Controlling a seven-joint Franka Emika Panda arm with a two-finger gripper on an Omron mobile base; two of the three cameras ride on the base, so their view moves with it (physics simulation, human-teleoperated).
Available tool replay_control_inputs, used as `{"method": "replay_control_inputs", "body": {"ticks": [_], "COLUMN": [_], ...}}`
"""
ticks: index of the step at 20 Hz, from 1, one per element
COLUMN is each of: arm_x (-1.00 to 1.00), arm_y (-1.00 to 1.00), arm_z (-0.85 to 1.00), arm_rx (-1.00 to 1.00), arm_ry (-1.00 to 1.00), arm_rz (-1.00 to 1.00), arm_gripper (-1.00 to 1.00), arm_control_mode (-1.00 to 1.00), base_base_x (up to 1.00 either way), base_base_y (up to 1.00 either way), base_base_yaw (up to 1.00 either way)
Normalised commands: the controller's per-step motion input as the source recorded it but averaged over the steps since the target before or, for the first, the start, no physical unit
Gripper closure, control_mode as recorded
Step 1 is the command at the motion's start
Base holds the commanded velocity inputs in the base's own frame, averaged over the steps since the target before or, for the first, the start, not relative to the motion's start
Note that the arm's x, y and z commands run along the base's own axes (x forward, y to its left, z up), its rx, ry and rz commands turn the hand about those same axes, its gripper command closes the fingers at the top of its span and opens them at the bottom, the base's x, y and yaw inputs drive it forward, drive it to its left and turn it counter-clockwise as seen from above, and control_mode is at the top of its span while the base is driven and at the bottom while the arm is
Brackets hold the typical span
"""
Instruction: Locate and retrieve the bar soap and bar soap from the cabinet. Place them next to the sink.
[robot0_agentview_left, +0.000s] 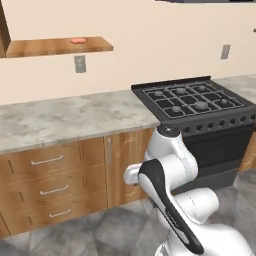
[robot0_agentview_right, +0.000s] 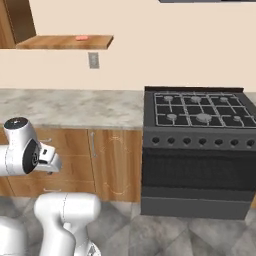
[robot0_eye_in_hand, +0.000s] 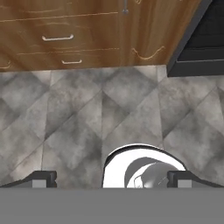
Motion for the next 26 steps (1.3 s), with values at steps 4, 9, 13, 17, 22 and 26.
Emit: {"method": "replay_control_inputs", "body": {"ticks": [4, 9, 13, 17, 22, 26], "arm_x": [0.0, 0.0, 0.0, 0.0, 0.0, 0.0], "arm_y": [0.0, 0.0, 0.0, 0.0, 0.0, 0.0], "arm_z": [0.0, 0.0, 0.0, 0.0, 0.0, 0.0], "arm_rx": [0.0, 0.0, 0.0, 0.0, 0.0, 0.0], "arm_ry": [0.0, 0.0, 0.0, 0.0, 0.0, 0.0], "arm_rz": [0.0, 0.0, 0.0, 0.0, 0.0, 0.0], "arm_gripper": [-1.0, -1.0, -1.0, -1.0, -1.0, -1.0], "arm_control_mode": [1.0, 1.0, 1.0, 1.0, 1.0, 1.0], "base_base_x": [0.19, 0.23, 0.25, 0.31, 0.26, 0.75], "base_base_y": [0.33, 0.6, 0.71, 0.63, 0.04, 0.28], "base_base_yaw": [-0.2, -0.16, -0.08, -0.08, 0.0, -0.05]}}
